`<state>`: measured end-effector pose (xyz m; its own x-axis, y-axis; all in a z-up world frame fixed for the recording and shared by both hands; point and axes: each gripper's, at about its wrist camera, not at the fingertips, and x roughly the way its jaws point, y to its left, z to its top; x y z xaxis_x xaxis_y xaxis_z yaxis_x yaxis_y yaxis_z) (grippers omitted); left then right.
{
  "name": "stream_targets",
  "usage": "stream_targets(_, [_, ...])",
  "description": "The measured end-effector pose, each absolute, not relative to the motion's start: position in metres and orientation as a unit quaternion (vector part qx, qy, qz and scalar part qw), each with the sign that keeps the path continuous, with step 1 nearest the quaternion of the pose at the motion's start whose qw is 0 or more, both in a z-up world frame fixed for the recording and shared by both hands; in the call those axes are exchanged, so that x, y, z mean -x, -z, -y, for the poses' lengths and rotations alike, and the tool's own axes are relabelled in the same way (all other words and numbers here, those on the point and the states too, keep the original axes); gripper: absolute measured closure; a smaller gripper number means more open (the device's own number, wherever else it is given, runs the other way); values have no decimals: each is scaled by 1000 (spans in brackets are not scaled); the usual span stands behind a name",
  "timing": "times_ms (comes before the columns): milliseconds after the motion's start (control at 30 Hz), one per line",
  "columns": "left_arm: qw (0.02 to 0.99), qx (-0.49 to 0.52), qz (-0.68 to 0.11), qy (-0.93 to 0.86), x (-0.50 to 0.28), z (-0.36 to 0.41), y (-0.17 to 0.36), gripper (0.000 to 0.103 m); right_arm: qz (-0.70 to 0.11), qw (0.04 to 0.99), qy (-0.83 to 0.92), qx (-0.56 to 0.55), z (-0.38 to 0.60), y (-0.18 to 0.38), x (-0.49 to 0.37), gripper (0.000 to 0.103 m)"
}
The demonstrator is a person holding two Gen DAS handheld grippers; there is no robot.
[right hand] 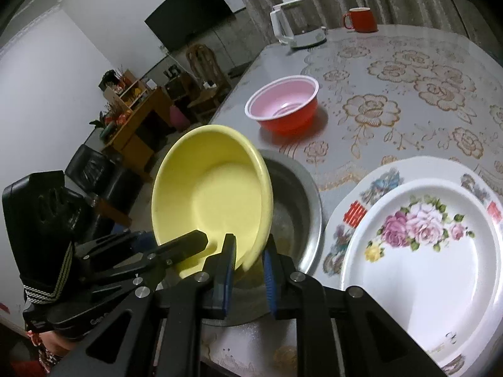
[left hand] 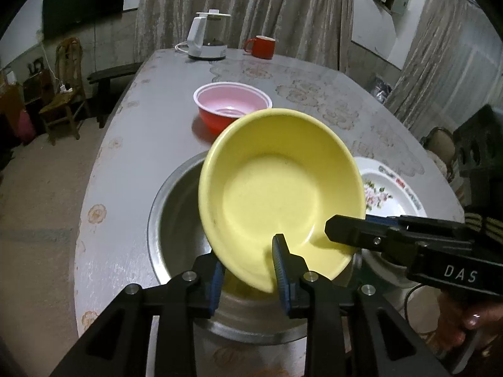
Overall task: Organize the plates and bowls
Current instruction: 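Lower the yellow bowl into the steel basin and open the right gripper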
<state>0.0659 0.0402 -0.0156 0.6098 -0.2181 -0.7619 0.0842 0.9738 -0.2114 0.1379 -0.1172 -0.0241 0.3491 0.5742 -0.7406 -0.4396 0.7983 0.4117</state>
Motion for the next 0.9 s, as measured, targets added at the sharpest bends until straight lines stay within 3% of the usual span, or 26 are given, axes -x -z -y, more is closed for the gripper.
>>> stream_targets(367, [894, 54, -439, 72, -62, -39, 25, 72, -505, 807, -302, -55, 107, 35, -135, 86])
stream_targets(900, [891, 49, -446, 67, -65, -40, 32, 70, -525, 799, -290, -43, 97, 39, -137, 77])
